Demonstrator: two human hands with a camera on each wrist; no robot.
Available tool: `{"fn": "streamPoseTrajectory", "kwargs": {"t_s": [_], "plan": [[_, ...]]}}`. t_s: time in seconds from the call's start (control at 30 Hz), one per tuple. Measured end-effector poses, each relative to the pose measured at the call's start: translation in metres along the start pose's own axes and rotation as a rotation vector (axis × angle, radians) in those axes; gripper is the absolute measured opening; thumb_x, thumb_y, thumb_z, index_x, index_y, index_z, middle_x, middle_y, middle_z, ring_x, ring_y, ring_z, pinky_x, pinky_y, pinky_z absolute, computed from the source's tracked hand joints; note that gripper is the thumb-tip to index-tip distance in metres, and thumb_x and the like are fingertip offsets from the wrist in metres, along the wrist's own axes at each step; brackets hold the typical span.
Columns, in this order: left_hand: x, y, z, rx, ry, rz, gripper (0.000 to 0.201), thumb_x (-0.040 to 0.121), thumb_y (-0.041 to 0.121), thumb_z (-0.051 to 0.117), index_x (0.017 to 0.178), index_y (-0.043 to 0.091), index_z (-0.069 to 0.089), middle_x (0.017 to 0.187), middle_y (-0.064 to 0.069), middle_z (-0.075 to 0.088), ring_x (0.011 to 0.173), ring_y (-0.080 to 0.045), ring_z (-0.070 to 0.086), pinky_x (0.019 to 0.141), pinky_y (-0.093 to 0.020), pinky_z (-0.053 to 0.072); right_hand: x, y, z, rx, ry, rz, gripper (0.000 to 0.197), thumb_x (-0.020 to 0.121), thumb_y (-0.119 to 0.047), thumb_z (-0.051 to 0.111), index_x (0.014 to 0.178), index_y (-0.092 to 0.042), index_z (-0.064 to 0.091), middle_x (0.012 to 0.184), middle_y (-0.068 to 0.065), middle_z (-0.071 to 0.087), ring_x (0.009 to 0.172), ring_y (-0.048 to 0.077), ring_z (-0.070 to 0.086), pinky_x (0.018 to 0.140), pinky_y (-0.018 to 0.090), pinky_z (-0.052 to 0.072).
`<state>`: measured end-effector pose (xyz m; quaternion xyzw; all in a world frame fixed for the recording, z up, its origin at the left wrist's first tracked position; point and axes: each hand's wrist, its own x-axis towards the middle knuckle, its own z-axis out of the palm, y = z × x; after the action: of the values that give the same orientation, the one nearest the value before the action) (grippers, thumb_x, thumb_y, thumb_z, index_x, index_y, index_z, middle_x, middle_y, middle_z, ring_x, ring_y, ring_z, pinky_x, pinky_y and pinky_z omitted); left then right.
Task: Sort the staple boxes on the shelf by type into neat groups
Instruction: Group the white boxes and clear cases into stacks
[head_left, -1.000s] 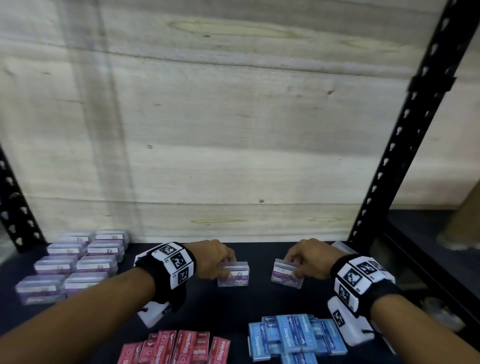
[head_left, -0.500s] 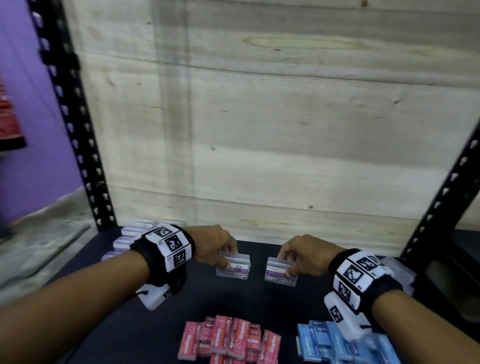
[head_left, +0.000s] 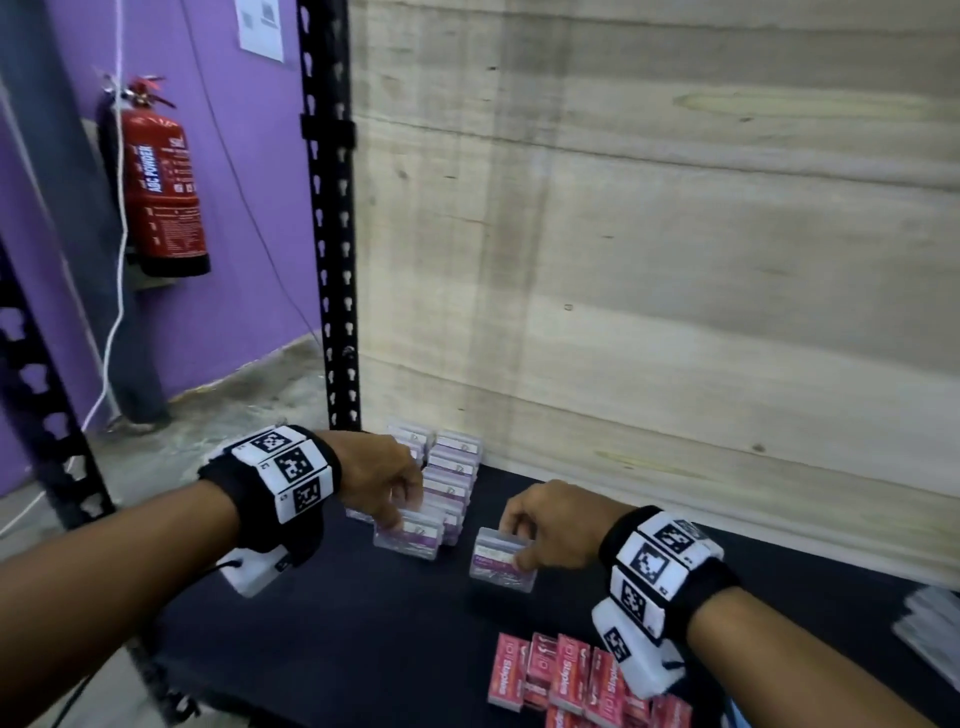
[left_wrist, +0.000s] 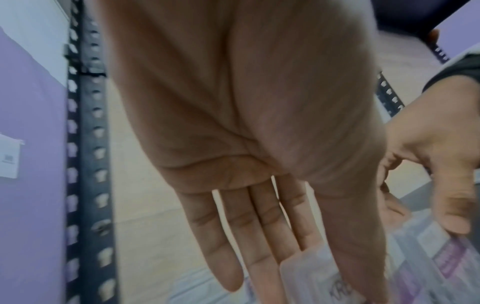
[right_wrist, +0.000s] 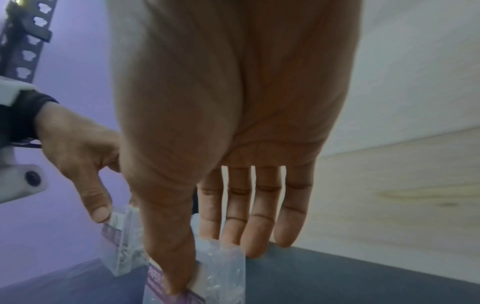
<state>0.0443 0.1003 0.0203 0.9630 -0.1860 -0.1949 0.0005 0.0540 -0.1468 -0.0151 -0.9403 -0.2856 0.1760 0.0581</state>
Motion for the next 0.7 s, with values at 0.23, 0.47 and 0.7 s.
{"fn": "streamPoseTrajectory", "kwargs": {"t_s": [0.23,0.47,0.7], "plan": [[-0.003,-0.040,0.023,0.020,0.012,-0.089,0.035,0.083,0.031,0.074,0.117,0.029,0.066,0.101,0.011,0.060,0.095,-0.012,0.059,0.086,-0.027,0.049,0.029,-0.040,0.014,-0.024,-0.013,-0.033,0.032,0.086,-0.031,0.075,0.116,-0.022,0.065,0.107,-0.003,0.067,0.094,0.016,0.062,0.083,0.031,0.050],[0.002,-0.059,0.035,-0.004,0.002,-0.109,0.035,0.084,0.028,0.073,0.119,0.028,0.064,0.113,0.007,0.063,0.099,-0.012,0.058,0.086,-0.026,0.047,0.045,-0.058,0.017,-0.047,0.009,-0.017,0.036,0.088,-0.033,0.074,0.119,-0.021,0.064,0.112,-0.002,0.067,0.101,0.020,0.064,0.085,0.030,0.051],[0.006,-0.066,0.044,-0.047,0.034,-0.103,0.028,0.086,0.025,0.070,0.113,0.029,0.063,0.102,0.010,0.055,0.092,-0.010,0.053,0.082,-0.024,0.045,0.055,-0.065,0.017,-0.080,0.054,-0.012,0.036,0.089,-0.035,0.072,0.120,-0.020,0.064,0.114,-0.002,0.065,0.103,0.020,0.062,0.085,0.031,0.050]]}}
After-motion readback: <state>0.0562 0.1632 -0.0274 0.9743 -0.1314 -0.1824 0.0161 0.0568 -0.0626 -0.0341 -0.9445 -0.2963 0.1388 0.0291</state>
